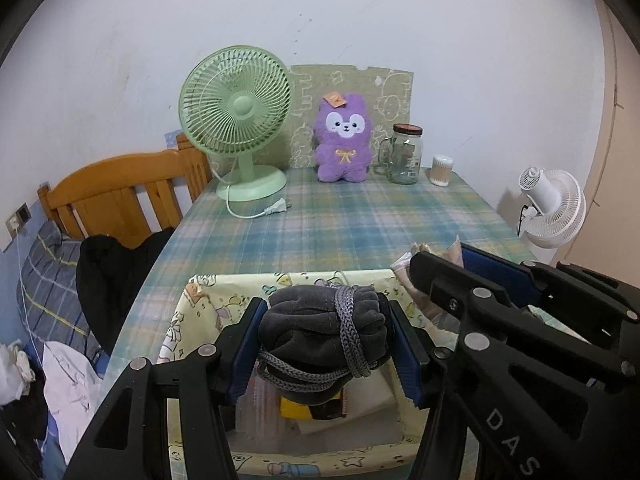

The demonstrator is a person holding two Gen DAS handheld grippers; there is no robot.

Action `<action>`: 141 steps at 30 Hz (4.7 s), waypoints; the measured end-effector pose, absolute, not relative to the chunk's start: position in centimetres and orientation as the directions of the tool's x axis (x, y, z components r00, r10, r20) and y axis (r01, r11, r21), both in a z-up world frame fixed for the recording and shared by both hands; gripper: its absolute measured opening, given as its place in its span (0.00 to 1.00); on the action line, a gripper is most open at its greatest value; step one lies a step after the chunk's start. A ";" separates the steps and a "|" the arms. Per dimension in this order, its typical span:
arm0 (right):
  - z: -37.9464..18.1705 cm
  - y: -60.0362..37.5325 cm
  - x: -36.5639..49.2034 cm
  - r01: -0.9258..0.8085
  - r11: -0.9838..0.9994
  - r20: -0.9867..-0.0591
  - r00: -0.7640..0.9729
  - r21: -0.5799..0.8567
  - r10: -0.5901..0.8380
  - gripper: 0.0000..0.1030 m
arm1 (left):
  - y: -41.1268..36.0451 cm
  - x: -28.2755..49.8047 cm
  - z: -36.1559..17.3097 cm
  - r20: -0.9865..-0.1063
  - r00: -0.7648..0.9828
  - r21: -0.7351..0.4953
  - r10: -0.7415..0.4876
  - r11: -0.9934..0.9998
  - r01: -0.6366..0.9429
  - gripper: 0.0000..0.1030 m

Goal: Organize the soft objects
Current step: 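Carry the grey pouch and rolled cloth with both tools over the yellow box, then lower the pouch and cloth into the box and open both tools, then withdraw both tools from the box toward the tissue pack and pink envelope, then grasp the pink envelope with the right tool while the left tool approaches the tissue pack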

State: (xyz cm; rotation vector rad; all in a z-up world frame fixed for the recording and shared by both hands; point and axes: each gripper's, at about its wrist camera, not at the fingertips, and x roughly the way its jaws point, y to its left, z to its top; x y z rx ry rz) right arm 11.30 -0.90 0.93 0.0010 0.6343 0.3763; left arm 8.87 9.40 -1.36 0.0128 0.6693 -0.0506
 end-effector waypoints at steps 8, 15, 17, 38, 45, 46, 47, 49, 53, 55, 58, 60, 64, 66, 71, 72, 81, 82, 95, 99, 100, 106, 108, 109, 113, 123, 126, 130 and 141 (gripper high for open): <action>-0.4 0.9 11.7 -0.377 0.918 -0.605 0.704 0.124 0.371 0.22 | 11.1 8.9 -2.7 -0.643 0.764 -0.039 -0.045 0.999 0.026 0.72; -0.9 2.1 12.2 -0.401 0.905 -0.605 0.689 0.141 0.399 0.22 | 12.2 8.9 -3.0 -0.646 0.763 -0.023 -0.014 1.000 -0.001 0.73; -0.9 2.4 12.3 -0.404 0.903 -0.603 0.687 0.147 0.406 0.22 | 12.6 8.9 -3.1 -0.645 0.764 -0.021 -0.008 1.000 -0.007 0.73; -1.7 2.5 13.2 -0.354 0.914 -0.601 0.692 0.200 0.399 0.81 | 13.5 9.4 -3.6 -0.653 0.757 -0.068 -0.027 0.997 -0.022 0.94; -1.2 1.2 12.6 -0.329 0.926 -0.588 0.718 0.185 0.373 0.85 | 12.4 9.1 -3.1 -0.642 0.766 -0.057 -0.024 0.998 -0.016 0.96; -1.1 1.0 12.5 -0.327 0.927 -0.587 0.719 0.186 0.372 0.85 | 12.1 9.0 -2.9 -0.641 0.767 -0.055 -0.024 0.998 -0.015 0.96; -1.0 0.8 12.4 -0.325 0.927 -0.585 0.722 0.185 0.370 0.85 | 12.0 8.9 -2.8 -0.639 0.768 -0.055 -0.024 0.998 -0.015 0.96; -0.6 0.5 12.1 -0.323 0.929 -0.582 0.726 0.179 0.365 0.85 | 11.7 8.7 -2.6 -0.635 0.772 -0.055 -0.020 0.998 -0.020 0.96; 0.0 -0.3 11.4 -0.319 0.931 -0.573 0.736 0.178 0.361 0.85 | 11.1 8.2 -2.1 -0.630 0.776 -0.062 -0.028 0.998 -0.014 0.96; 0.3 -0.7 11.0 -0.316 0.932 -0.567 0.742 0.176 0.358 0.85 | 10.6 7.9 -1.7 -0.623 0.782 -0.060 -0.032 0.998 -0.008 0.96; 0.9 -1.4 10.6 -0.309 0.935 -0.560 0.751 0.172 0.351 0.85 | 10.1 7.5 -1.3 -0.614 0.788 -0.058 -0.035 0.998 -0.002 0.96; 1.2 -1.8 10.2 -0.307 0.937 -0.554 0.756 0.169 0.348 0.85 | 9.6 7.2 -0.9 -0.609 0.792 -0.060 -0.038 0.998 0.002 0.96; 1.9 -2.7 9.6 -0.302 0.938 -0.541 0.767 0.168 0.344 0.85 | 8.8 6.7 -0.3 -0.596 0.802 -0.058 -0.043 0.998 0.011 0.96; 2.3 -3.2 9.3 -0.300 0.939 -0.534 0.773 0.168 0.342 0.85 | 8.4 6.5 0.0 -0.591 0.806 -0.055 -0.044 0.998 0.014 0.96; 3.1 -4.6 8.5 -0.289 0.943 -0.516 0.790 0.165 0.332 0.85 | 7.2 6.0 0.9 -0.572 0.819 -0.049 -0.050 0.998 0.026 0.96; 3.2 -4.8 8.4 -0.287 0.944 -0.513 0.792 0.165 0.330 0.85 | 6.9 5.9 1.0 -0.568 0.821 -0.048 -0.051 0.998 0.029 0.96; 4.4 -7.5 7.1 -0.242 0.960 -0.485 0.828 0.142 0.281 0.85 | 4.4 4.8 2.2 -0.527 0.846 -0.039 -0.081 0.997 0.071 0.96; 4.5 -7.8 7.0 -0.238 0.961 -0.482 0.832 0.141 0.276 0.85 | 4.1 4.8 2.3 -0.524 0.848 -0.038 -0.085 0.996 0.076 0.96; 4.1 -12.0 6.8 -0.171 0.973 -0.476 0.850 0.156 0.226 0.85 | -0.2 5.1 2.6 -0.520 0.845 -0.011 -0.121 0.991 0.135 0.96; 3.6 -13.1 6.9 -0.152 0.977 -0.483 0.851 0.151 0.207 0.85 | -1.2 5.4 2.2 -0.527 0.839 -0.021 -0.138 0.988 0.150 0.96; 3.5 -13.4 7.0 -0.149 0.978 -0.486 0.850 0.149 0.204 0.85 | -1.5 5.5 2.0 -0.529 0.837 -0.024 -0.143 0.988 0.154 0.96; 2.2 -14.8 7.6 -0.127 0.982 -0.505 0.844 0.141 0.182 0.85 | -2.8 6.2 1.1 -0.535 0.830 -0.023 -0.158 0.985 0.173 0.96; 1.7 -15.1 7.8 -0.123 0.982 -0.513 0.839 0.142 0.179 0.85 | -3.2 6.4 0.6 -0.541 0.825 -0.022 -0.161 0.984 0.177 0.96; 1.4 -15.3 8.0 -0.119 0.983 -0.518 0.837 0.141 0.176 0.85 | -3.5 6.6 0.3 -0.545 0.823 -0.022 -0.162 0.984 0.179 0.96; 0.0 -16.2 8.7 -0.105 0.984 -0.539 0.826 0.143 0.167 0.85 | -4.3 7.2 -0.9 -0.558 0.816 -0.016 -0.153 0.985 0.174 0.95; -2.7 -17.4 10.8 -0.073 0.985 -0.586 0.796 0.153 0.150 0.85 | -5.5 9.1 -3.3 -0.605 0.785 -0.007 -0.133 0.987 0.163 0.89; -3.4 -17.6 11.4 -0.066 0.985 -0.598 0.788 0.161 0.151 0.85 | -5.7 9.6 -3.9 -0.616 0.778 -0.005 -0.120 0.989 0.149 0.89; -4.3 -18.0 12.0 -0.054 0.983 -0.612 0.776 0.175 0.151 0.85 | -6.0 10.2 -4.7 -0.627 0.771 -0.002 -0.113 0.990 0.143 0.89; -6.8 -18.5 13.3 -0.021 0.983 -0.661 0.737 0.182 0.139 0.83 | -6.2 11.7 -7.4 -0.687 0.719 -0.028 -0.103 0.993 0.115 0.83</action>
